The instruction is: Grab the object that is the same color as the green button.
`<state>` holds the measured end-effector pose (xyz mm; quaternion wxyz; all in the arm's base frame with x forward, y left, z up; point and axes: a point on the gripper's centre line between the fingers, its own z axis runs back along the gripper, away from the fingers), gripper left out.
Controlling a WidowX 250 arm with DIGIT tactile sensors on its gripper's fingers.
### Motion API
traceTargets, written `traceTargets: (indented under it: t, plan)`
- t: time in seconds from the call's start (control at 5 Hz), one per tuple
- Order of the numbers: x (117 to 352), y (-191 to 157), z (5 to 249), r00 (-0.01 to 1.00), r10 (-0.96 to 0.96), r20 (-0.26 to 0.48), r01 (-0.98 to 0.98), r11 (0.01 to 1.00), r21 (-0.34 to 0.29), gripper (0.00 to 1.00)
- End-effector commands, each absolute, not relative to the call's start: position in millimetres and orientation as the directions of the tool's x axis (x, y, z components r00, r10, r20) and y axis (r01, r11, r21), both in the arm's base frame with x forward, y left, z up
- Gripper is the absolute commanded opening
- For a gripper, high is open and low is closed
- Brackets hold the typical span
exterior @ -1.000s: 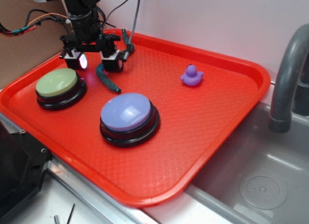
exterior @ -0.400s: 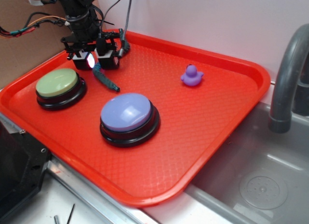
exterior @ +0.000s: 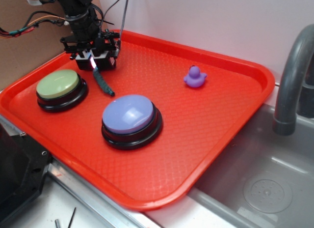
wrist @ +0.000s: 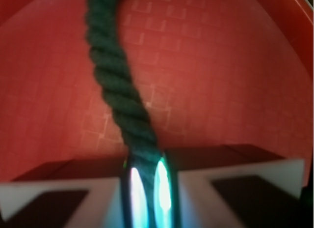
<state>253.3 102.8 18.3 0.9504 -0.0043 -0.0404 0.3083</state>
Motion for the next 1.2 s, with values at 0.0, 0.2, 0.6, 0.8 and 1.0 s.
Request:
traceTargets:
  t: [0.0,0.2,0.6,0.8,1.0]
  plan:
    - [250.2,74.5,115.7,0.839,0.512,0.184,-0.530,0.845,0.069,0.00]
    - [246.7,35.2,150.1,0.927,0.334,0.172,-0.349,0.935,0.062,0.00]
    - [220.5,-10.0,214.5,0.936,0.275,0.219,-0.280,0.960,-0.010,0.00]
    - [208.5,-8.6,225.8,0.927,0.312,0.205,-0.313,0.949,-0.031,0.00]
    - [209.9,0.9,222.4,0.920,0.363,0.149,-0.360,0.932,-0.047,0.00]
